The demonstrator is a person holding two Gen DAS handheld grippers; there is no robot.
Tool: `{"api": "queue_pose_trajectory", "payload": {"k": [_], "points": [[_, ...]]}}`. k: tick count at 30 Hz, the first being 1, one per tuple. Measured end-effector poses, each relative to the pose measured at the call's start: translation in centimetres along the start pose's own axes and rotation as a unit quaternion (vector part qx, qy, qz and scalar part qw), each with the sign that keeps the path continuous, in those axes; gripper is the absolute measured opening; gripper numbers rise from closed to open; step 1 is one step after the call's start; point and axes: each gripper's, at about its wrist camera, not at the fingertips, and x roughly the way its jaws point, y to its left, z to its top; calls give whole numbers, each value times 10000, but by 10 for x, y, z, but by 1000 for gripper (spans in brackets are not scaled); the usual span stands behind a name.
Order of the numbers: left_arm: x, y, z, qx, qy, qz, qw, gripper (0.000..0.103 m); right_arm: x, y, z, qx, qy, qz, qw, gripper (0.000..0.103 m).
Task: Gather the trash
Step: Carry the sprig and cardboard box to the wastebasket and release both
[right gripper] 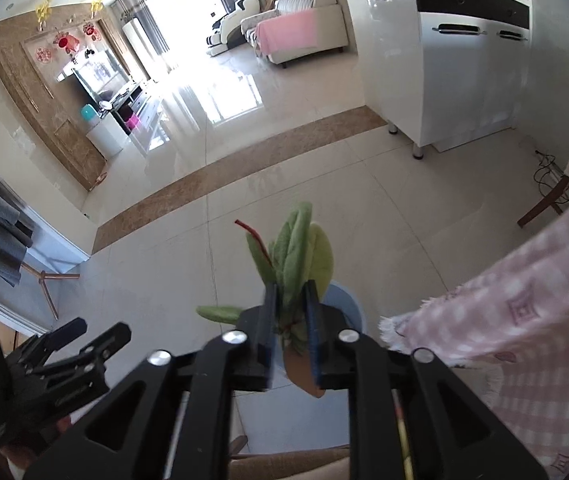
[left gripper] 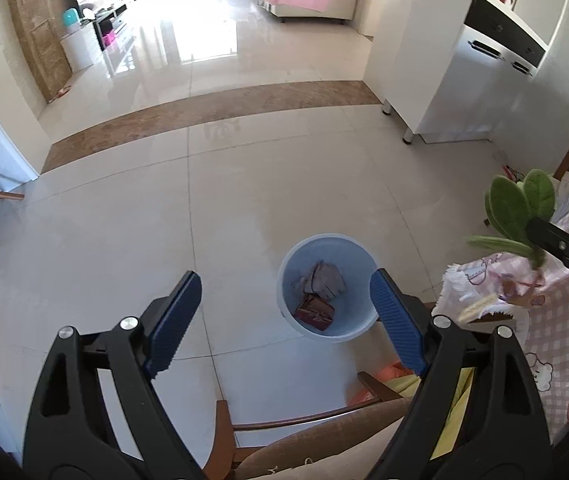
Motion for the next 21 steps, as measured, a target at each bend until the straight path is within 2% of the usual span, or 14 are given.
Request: {"api": "queue_pose_trajectory", "payload": {"k": [2,5,11,21], "points": [[-6,3,2,-27,-66,15,10000,85,3,2,3,22,60,44,10000,79],[-14,6,2,-57,-171,54,9998,85,-1,7,3,-4,-111,-115,9999,81],[-22,4,4,-82,-253,129,9996,85,-6,10,-7,-209,-60,-339,9992,81],[-50,-18,-1,95,-475,-61,9988,85,-45,-13,-21,-71,-261,-298,9992,81]]}}
